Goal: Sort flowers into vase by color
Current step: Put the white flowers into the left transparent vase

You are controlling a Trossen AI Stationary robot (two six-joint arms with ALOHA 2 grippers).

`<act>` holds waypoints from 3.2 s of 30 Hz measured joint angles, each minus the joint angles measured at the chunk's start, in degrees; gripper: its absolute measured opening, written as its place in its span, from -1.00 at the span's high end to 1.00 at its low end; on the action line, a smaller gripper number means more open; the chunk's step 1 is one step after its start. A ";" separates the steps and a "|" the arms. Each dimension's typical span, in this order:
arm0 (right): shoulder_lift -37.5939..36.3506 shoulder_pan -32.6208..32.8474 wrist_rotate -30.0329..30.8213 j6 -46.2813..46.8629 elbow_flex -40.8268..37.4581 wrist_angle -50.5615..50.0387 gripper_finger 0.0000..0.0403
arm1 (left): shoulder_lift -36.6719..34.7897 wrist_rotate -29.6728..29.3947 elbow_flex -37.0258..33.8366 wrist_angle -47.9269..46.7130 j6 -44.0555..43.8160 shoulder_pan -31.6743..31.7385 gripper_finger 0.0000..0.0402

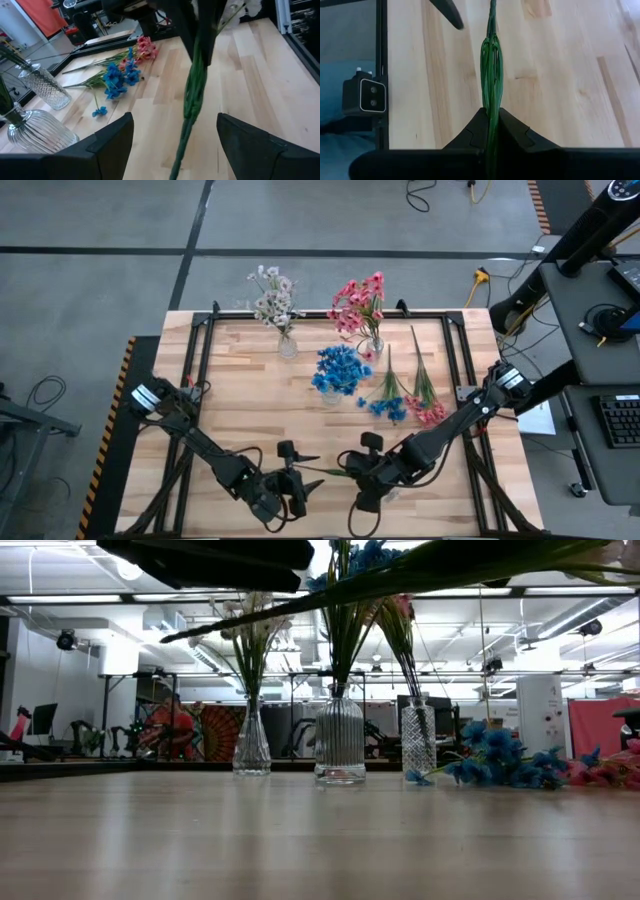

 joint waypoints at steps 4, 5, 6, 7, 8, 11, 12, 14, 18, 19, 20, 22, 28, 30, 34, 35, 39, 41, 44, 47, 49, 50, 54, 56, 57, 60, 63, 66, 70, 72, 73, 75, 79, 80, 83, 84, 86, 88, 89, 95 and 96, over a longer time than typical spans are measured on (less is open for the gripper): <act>0.00 0.00 0.10 -0.52 0.15 0.00 0.91 | 0.18 0.00 -0.04 -0.03 -0.23 0.22 -0.33; 0.00 0.00 0.13 -0.56 0.15 0.02 0.91 | 0.18 0.00 -0.04 -0.01 -0.23 0.22 -0.33; -0.01 0.00 0.24 -0.60 0.15 0.02 0.91 | 0.18 0.00 -0.04 0.00 -0.23 0.22 -0.32; -0.02 0.00 0.53 -0.63 0.15 0.02 0.91 | 0.18 0.00 -0.04 -0.03 -0.23 0.22 -0.31; -0.03 0.00 0.92 -0.64 0.15 0.02 0.91 | 0.18 0.00 -0.04 -0.03 -0.23 0.22 -0.29; -0.07 -0.02 1.46 -0.65 0.15 0.04 0.91 | 0.18 0.00 -0.04 -0.01 -0.23 0.22 -0.19; -0.07 -0.02 1.48 -0.67 0.15 0.03 0.91 | 0.18 0.00 -0.04 -0.03 -0.23 0.22 -0.14; -0.07 -0.02 1.48 -0.81 0.15 0.04 0.91 | 0.18 0.00 -0.04 -0.03 -0.23 0.22 -0.04; -0.09 -0.04 1.55 -1.49 0.15 0.39 0.91 | 0.18 0.00 -0.04 -0.02 -0.23 0.39 0.15; -0.09 -0.04 1.59 -1.75 0.17 0.66 0.91 | 0.18 0.00 -0.04 -0.02 -0.26 0.44 0.18; -0.09 -0.06 1.61 -2.03 0.21 1.02 0.91 | 0.18 0.00 -0.04 -0.02 -0.30 0.52 0.22; -0.09 -0.20 1.66 -2.90 0.42 2.13 0.91 | 0.18 0.00 -0.04 -0.02 -0.77 0.68 0.27; -0.09 -0.46 2.80 -4.83 1.40 2.38 0.91 | 0.18 0.04 -0.04 -0.03 -1.13 0.90 0.33; -0.09 -0.44 2.98 -5.12 1.50 2.57 0.91 | 0.18 0.03 -0.04 -0.05 -1.13 0.90 0.38; -0.11 -0.44 3.17 -5.74 1.50 2.48 0.91 | 0.18 0.40 -0.04 -0.11 -0.59 0.90 0.68; -0.12 -0.44 3.25 -5.77 1.50 2.41 0.91 | 0.18 0.48 -0.04 -0.12 -0.15 0.88 0.80; -0.17 -0.46 3.42 -6.20 1.53 2.44 0.91 | 0.18 0.59 -0.09 -0.19 0.20 0.88 0.94; -0.39 -0.45 3.61 -6.39 1.53 2.44 0.91 | 0.18 0.57 -0.09 -0.19 0.22 0.88 0.97; -1.10 -0.42 4.78 -6.61 1.53 2.59 0.84 | 0.18 0.19 -0.16 -0.13 0.20 0.90 0.98; -2.38 -0.42 5.59 -6.62 1.53 3.02 0.70 | 0.18 -0.18 -0.34 -0.01 0.19 0.91 0.99; -3.17 -0.39 6.38 -6.62 1.53 3.05 0.59 | 0.18 -0.22 -0.63 0.27 0.16 0.92 0.99; -3.57 -0.42 6.62 -6.64 1.53 3.08 0.53 | 0.18 -0.22 -0.85 0.59 0.07 0.92 0.99; -5.10 -0.39 7.39 -6.79 1.53 2.81 0.33 | 0.18 -0.22 -3.71 7.11 -0.02 0.92 0.99; -6.53 -0.24 7.38 -6.71 1.53 2.78 0.27 | 0.18 -0.21 -6.43 12.86 0.27 0.92 1.00; -7.38 0.06 7.44 -6.71 1.53 2.63 0.25 | 0.18 -0.22 -7.75 15.59 0.36 0.92 1.00; -10.20 1.51 8.04 -6.68 1.53 2.60 0.20 | 0.18 -0.22 -11.58 24.07 1.34 0.92 1.00; -13.31 4.49 12.01 -7.30 1.53 2.18 0.21 | 0.16 -0.24 -14.78 32.44 3.07 0.92 1.00; -16.50 8.94 20.19 -7.41 1.53 -0.04 0.24 | 0.16 -0.24 -18.12 40.89 4.76 0.92 1.00; -18.88 15.70 32.86 -6.18 1.53 -3.15 0.29 | 0.16 -0.20 -21.62 50.55 6.37 0.82 1.00; -19.08 18.56 37.87 -5.25 1.52 -4.36 0.31 | 0.16 -0.22 -22.99 54.43 7.37 0.73 1.00; -19.08 19.76 39.61 -4.77 1.50 -4.77 0.32 | 0.16 -0.18 -23.53 56.55 8.23 0.65 1.00; -18.56 21.20 40.84 -4.00 1.44 -5.49 0.33 | 0.16 0.08 -24.47 61.22 10.66 0.53 1.00; -16.02 21.61 41.99 -0.88 1.31 -7.12 0.32 | 0.13 5.12 -25.22 68.21 16.68 0.45 1.00; -15.37 21.58 42.02 -0.14 1.22 -7.24 0.30 | 0.13 6.88 -25.22 69.65 18.05 0.43 1.00; -13.38 21.59 43.99 1.46 0.70 -7.24 0.24 | 0.13 9.90 -24.59 73.05 21.77 0.42 1.00; -12.68 21.60 45.03 1.79 0.47 -7.23 0.20 | 0.13 10.59 -24.14 73.95 23.12 0.41 1.00; -11.11 21.62 46.97 2.63 0.02 -7.23 0.14 | 0.13 12.49 -23.15 75.70 26.01 0.50 1.00; -9.70 21.59 49.45 3.63 -0.43 -7.16 0.06 | 0.11 14.58 -22.06 77.16 28.60 0.54 1.00; -9.12 21.59 50.89 4.40 -0.63 -7.01 0.02 | 0.11 15.36 -21.46 77.67 29.88 0.60 1.00; -5.48 19.50 54.26 1.61 -2.35 1.01 -0.14 | 0.07 18.79 -17.82 78.15 34.50 1.78 1.00; -4.85 18.71 53.49 -0.53 -2.36 3.52 -0.15 | 0.07 20.49 -17.30 77.67 34.47 2.17 1.00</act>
